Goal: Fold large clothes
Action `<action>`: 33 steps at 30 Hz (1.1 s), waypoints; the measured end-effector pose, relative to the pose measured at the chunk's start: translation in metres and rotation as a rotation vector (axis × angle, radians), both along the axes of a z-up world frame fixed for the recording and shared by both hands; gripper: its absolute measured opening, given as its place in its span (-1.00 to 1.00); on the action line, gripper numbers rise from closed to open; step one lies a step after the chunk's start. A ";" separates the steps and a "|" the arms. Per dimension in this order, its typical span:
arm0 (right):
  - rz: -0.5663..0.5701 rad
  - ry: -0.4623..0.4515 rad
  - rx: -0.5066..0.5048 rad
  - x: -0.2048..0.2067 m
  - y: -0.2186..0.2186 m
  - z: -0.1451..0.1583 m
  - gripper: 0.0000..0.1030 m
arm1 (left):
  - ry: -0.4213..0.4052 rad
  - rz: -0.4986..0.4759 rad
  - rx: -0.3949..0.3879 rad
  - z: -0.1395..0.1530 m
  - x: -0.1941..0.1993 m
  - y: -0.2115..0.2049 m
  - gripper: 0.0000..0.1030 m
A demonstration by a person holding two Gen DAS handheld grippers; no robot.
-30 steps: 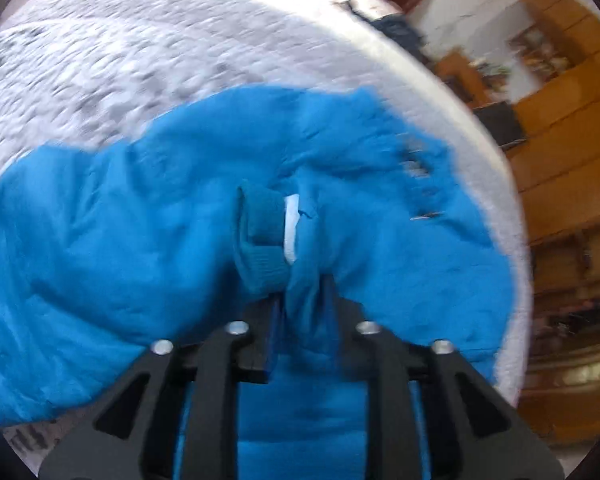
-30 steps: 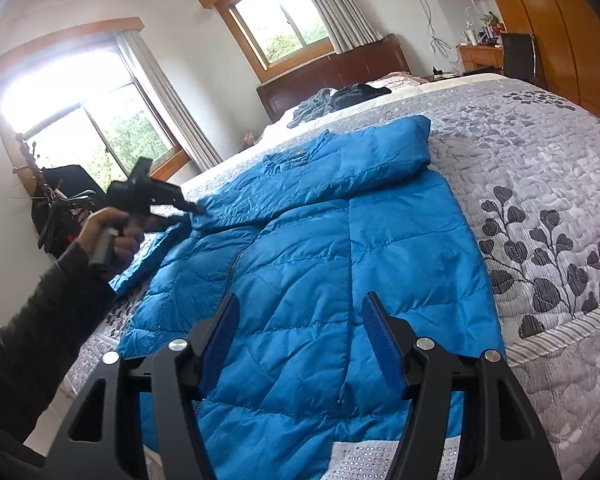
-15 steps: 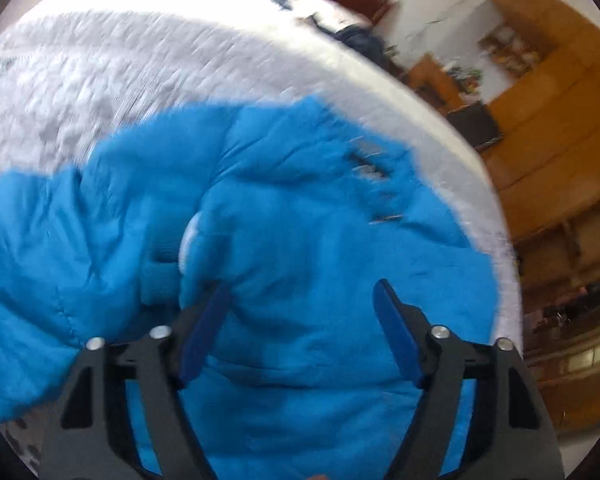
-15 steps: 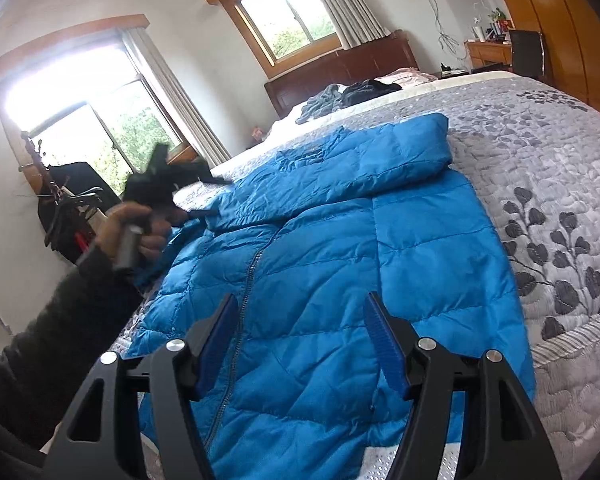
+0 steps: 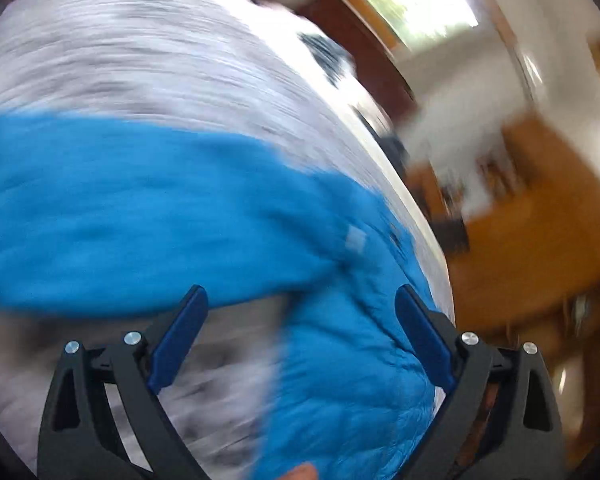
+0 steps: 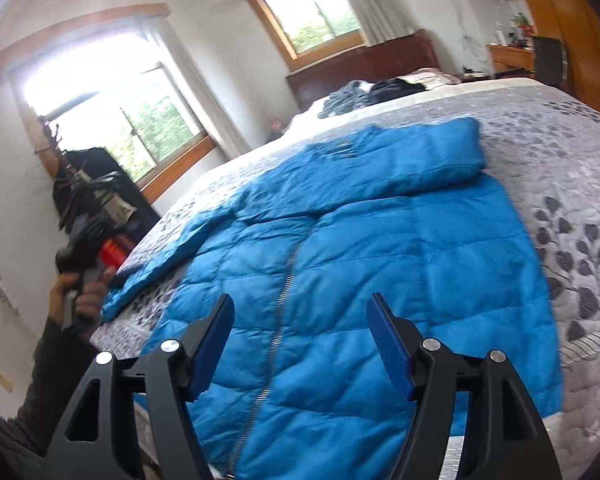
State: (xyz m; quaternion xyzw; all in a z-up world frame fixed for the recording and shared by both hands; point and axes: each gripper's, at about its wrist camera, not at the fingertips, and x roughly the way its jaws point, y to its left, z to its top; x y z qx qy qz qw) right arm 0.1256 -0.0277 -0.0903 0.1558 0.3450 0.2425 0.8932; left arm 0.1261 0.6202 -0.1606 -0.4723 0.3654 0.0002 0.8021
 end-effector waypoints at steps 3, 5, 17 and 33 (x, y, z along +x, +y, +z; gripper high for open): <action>0.043 0.003 0.008 0.003 0.013 0.000 0.37 | 0.027 0.190 -0.075 -0.018 -0.068 0.059 0.82; 0.074 0.005 0.008 0.006 0.024 0.001 0.37 | 0.031 0.273 -0.094 -0.023 -0.100 0.088 0.82; 0.061 -0.009 0.020 -0.003 0.022 0.009 0.43 | 0.042 0.446 -0.107 -0.039 -0.101 0.154 0.73; 0.027 -0.008 0.065 0.000 0.008 0.010 0.43 | -0.078 0.357 0.046 0.070 -0.058 0.160 -0.64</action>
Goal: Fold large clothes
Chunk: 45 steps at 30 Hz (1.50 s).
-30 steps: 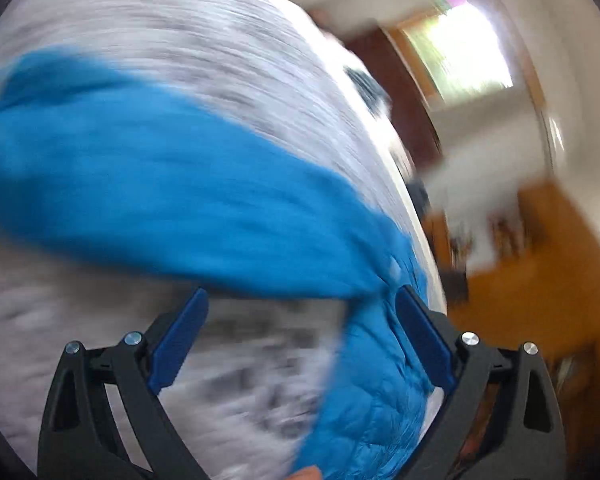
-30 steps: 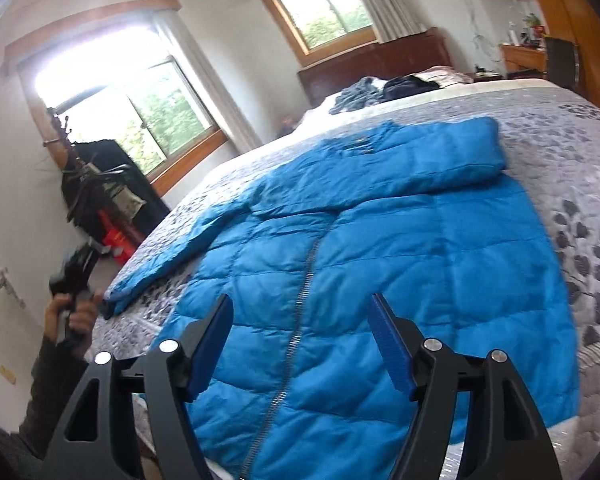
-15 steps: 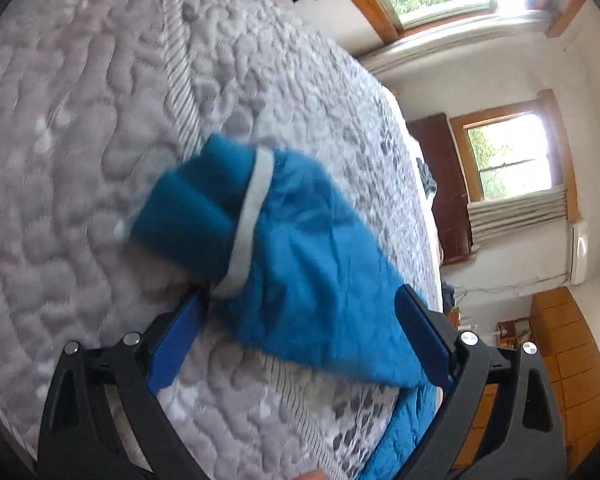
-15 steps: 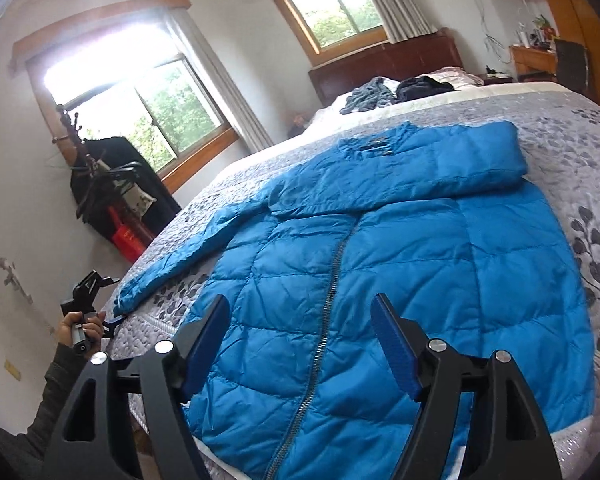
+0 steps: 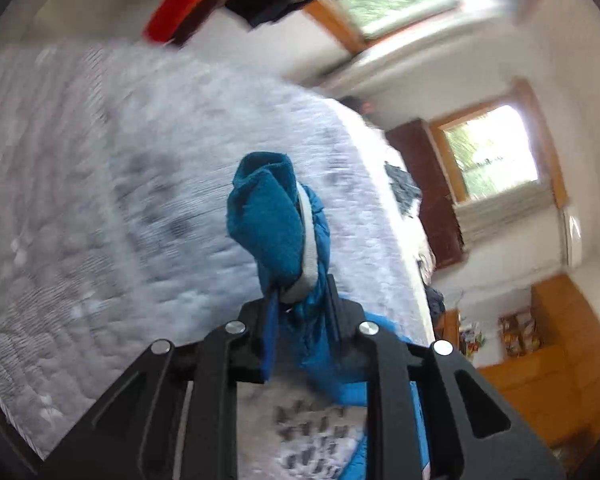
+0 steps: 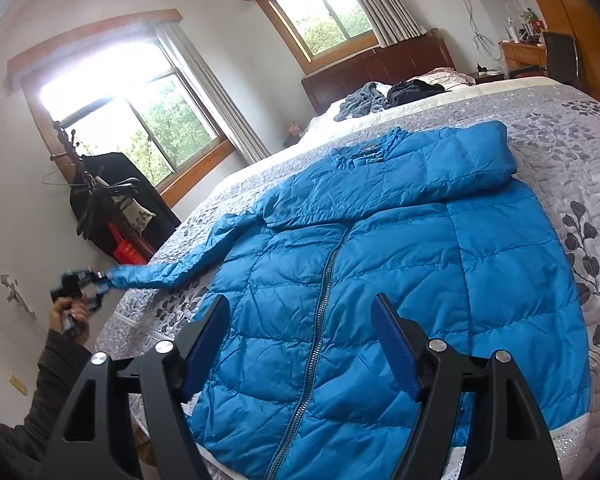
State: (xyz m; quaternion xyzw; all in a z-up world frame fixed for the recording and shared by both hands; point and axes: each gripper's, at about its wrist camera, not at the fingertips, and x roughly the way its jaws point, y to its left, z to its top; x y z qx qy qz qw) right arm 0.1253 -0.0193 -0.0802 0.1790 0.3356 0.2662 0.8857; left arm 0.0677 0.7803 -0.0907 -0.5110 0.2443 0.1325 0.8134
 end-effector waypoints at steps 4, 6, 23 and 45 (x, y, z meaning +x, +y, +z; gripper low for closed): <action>-0.003 0.019 0.028 0.000 -0.006 -0.002 0.43 | -0.083 -0.129 0.095 0.063 0.049 -0.043 -0.69; -0.011 0.020 0.039 -0.001 -0.012 -0.001 0.43 | -0.116 -0.207 0.140 0.090 0.081 -0.074 -0.77; 0.172 0.170 0.160 0.042 -0.004 0.036 0.47 | -0.072 -0.593 0.199 0.044 0.169 -0.236 0.09; 0.322 0.751 0.245 0.325 0.356 -0.072 0.24 | -0.189 -0.268 -0.018 -0.113 0.050 -0.098 0.85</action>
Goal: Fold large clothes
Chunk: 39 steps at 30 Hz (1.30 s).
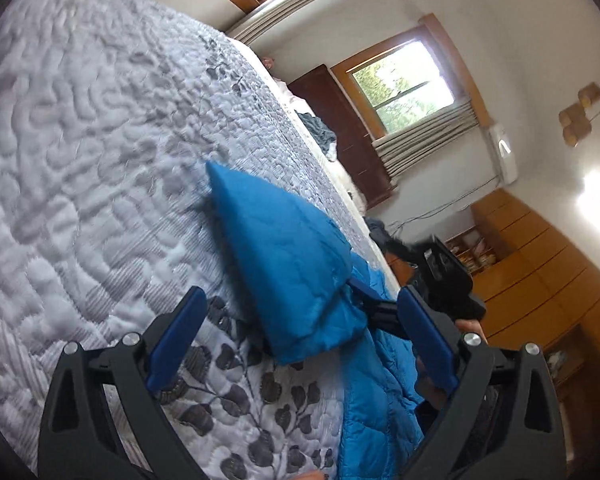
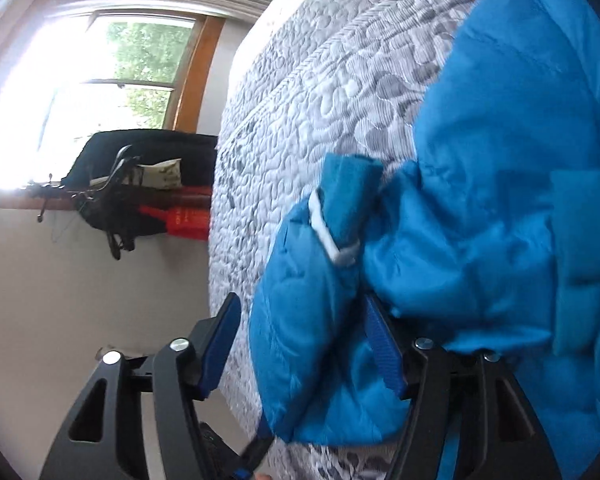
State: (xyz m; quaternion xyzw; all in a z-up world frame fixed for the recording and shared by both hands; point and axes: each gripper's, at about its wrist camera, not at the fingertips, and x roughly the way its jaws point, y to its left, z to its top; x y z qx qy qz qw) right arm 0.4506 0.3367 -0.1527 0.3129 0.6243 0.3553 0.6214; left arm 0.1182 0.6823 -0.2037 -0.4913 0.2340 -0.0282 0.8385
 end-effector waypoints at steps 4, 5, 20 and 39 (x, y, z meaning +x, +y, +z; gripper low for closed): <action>-0.013 -0.020 -0.045 -0.005 0.006 0.000 0.24 | -0.043 -0.013 -0.006 -0.001 -0.003 0.000 0.89; -0.015 -0.024 -0.050 -0.004 0.011 0.001 0.16 | -0.035 -0.016 -0.015 -0.003 -0.002 0.001 0.89; -0.104 -0.469 -0.090 -0.014 -0.027 0.142 -0.85 | -0.032 -0.031 -0.003 -0.007 0.003 0.001 0.89; -0.544 -0.729 -0.322 -0.079 -0.320 0.193 -0.85 | -0.019 -0.040 0.026 -0.005 0.005 -0.005 0.90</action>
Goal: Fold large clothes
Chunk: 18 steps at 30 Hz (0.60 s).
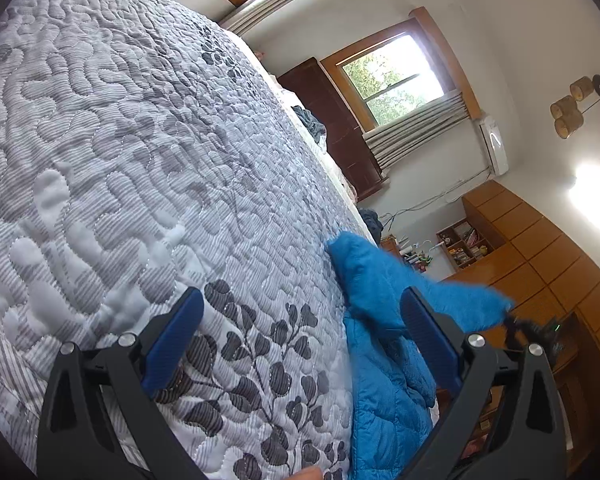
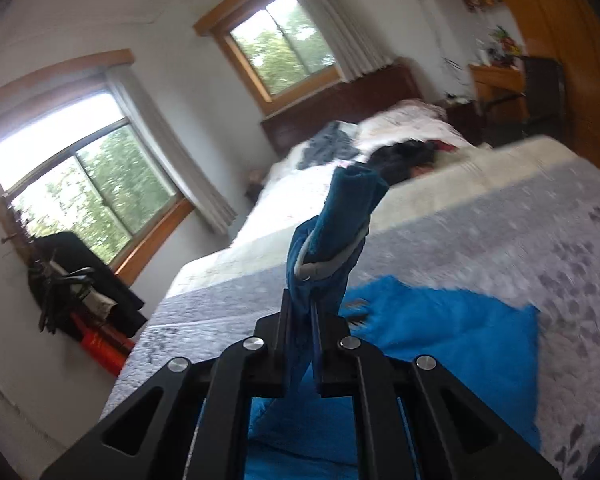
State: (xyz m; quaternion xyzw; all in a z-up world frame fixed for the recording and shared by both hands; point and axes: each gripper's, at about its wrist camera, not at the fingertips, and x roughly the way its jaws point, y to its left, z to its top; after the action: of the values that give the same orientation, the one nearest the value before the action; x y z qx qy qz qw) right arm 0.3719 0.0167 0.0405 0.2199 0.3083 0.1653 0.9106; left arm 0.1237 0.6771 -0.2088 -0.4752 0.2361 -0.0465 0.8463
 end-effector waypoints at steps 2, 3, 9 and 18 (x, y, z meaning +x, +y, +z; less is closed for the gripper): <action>-0.044 0.074 0.022 -0.003 -0.026 -0.039 -0.85 | 0.009 -0.001 0.012 0.001 0.001 -0.002 0.90; -0.058 0.111 0.033 -0.005 -0.037 -0.058 -0.85 | 0.015 -0.002 0.020 0.001 0.003 -0.004 0.90; -0.059 0.322 0.187 -0.014 -0.081 -0.154 -0.42 | 0.068 -0.051 0.041 0.025 0.022 -0.017 0.90; -0.108 0.470 0.367 0.020 -0.122 -0.178 0.03 | 0.014 -0.369 0.006 0.088 0.129 -0.087 0.90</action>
State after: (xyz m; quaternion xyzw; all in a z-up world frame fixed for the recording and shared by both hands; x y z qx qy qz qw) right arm 0.3921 -0.1049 -0.1377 0.4293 0.4635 0.1141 0.7667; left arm 0.2528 0.5898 -0.1211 -0.4217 0.3254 -0.1969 0.8231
